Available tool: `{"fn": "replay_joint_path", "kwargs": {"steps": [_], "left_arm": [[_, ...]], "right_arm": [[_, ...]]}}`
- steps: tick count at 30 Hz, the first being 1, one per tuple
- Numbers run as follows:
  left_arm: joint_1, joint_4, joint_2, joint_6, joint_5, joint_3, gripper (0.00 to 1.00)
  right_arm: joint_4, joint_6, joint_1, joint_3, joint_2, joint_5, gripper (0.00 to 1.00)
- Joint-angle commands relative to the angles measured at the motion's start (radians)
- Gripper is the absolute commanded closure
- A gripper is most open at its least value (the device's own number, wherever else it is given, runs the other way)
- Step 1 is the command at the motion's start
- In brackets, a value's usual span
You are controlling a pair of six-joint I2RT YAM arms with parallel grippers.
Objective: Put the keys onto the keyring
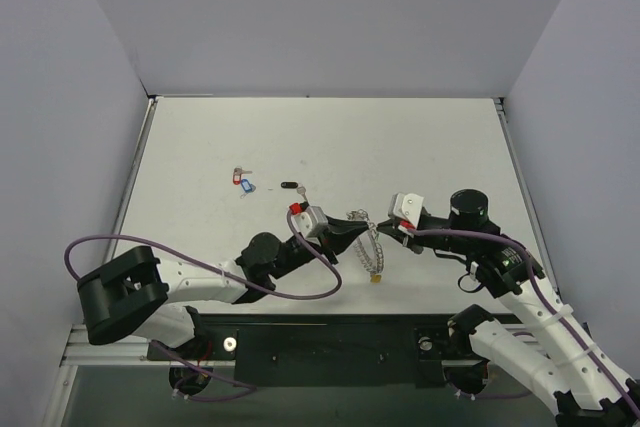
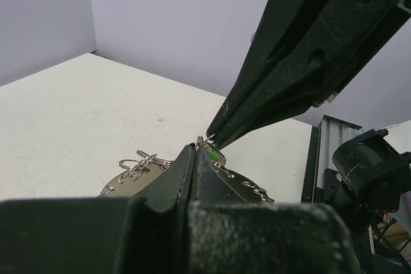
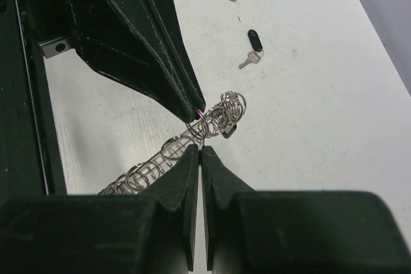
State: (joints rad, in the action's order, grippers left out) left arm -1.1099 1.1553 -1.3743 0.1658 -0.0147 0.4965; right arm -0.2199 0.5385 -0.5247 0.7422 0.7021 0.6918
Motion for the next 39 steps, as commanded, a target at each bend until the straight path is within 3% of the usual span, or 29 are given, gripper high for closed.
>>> {"fn": "replay_joint_path", "kwargs": {"steps": [1, 14, 27, 34, 39], "left_arm": [[0.019, 0.305, -0.032, 0.063, 0.053, -0.012, 1.00], [0.021, 0.371, -0.062, 0.061, 0.070, 0.008, 1.00], [0.021, 0.377, -0.063, 0.055, 0.058, 0.016, 1.00], [0.031, 0.357, -0.040, 0.041, 0.029, -0.004, 1.00], [0.039, 0.350, -0.026, 0.034, -0.011, -0.022, 1.00]], "right_arm": [[0.011, 0.074, -0.020, 0.023, 0.002, 0.009, 1.00], [-0.047, 0.152, -0.069, 0.025, 0.007, -0.011, 1.00], [-0.013, 0.068, -0.083, -0.003, 0.004, 0.011, 1.00], [-0.029, -0.003, -0.040, 0.034, -0.015, 0.090, 0.84], [-0.027, -0.093, -0.006, 0.060, -0.021, 0.126, 0.78]]}}
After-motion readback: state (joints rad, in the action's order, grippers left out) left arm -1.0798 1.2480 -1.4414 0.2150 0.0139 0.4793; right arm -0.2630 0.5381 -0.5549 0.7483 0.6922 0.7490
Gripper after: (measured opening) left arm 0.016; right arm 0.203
